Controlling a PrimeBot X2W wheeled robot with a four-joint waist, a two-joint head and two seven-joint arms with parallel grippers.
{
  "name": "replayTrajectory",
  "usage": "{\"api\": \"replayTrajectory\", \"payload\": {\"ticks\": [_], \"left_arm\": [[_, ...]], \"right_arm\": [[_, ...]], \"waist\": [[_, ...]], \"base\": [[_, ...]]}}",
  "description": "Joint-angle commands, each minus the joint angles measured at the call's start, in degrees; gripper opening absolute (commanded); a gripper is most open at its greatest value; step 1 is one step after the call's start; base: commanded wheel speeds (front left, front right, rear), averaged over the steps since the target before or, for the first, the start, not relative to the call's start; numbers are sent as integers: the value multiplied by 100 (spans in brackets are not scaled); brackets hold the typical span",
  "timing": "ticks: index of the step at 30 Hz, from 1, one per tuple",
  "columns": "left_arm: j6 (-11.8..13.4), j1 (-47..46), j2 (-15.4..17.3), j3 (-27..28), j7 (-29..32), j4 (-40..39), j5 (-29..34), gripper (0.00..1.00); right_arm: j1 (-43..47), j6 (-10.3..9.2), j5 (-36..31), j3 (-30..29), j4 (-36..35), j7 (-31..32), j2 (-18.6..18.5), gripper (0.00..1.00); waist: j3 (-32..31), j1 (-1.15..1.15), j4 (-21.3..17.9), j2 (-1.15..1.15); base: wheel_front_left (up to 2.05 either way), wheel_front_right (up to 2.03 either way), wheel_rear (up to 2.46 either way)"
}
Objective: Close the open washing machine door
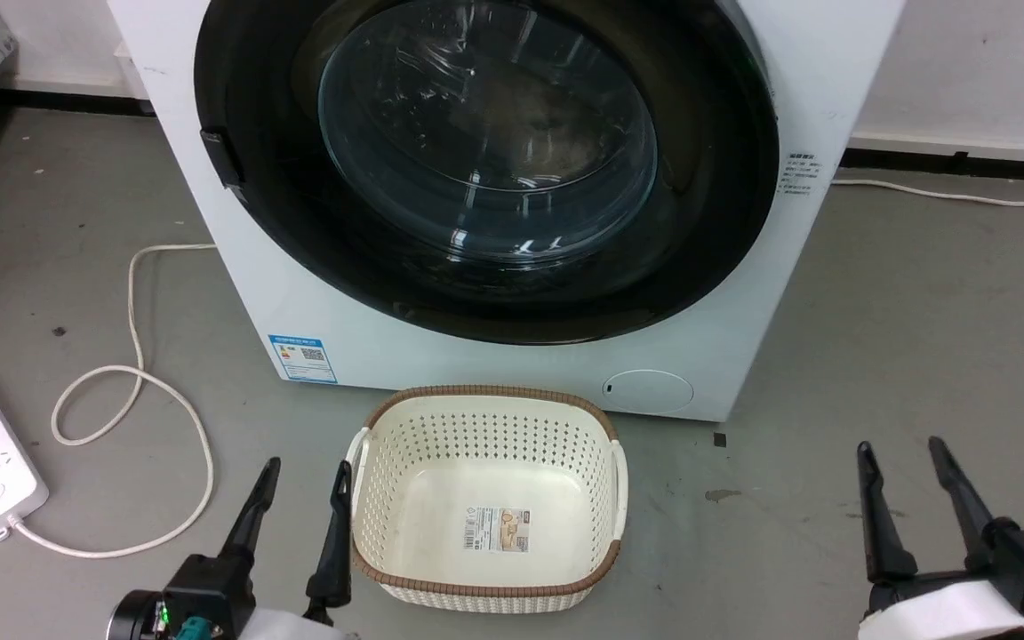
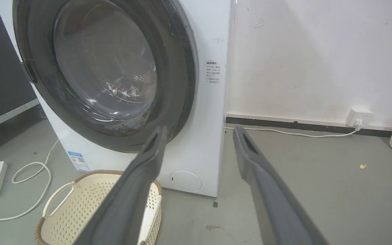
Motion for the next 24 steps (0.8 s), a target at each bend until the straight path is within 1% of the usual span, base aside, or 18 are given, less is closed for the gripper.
{"api": "replayTrajectory", "payload": {"ticks": [1,5,6,24], "left_arm": [[3,91,3,-18,-25,-26,28,100],[37,89,3,-22,-25,-14,-34,100],[26,54,-1,-16,1,-7,-53,0],[99,19,0,10,210,-70,35,0]], "right_arm": [[78,-4,32,25,-54,-24,31,100],[141,-4,-20,110,-87,-25,32,100],[69,0,-14,112,-54,1,6,0],[50,0,-66,182,-137,204,9,0]], "waist": [[9,1,1,0],[40,1,28,0],[40,1,27,0],[3,1,13,0]], "base": [[0,0,0],[0,0,0],[0,0,0],[0,0,0]]}}
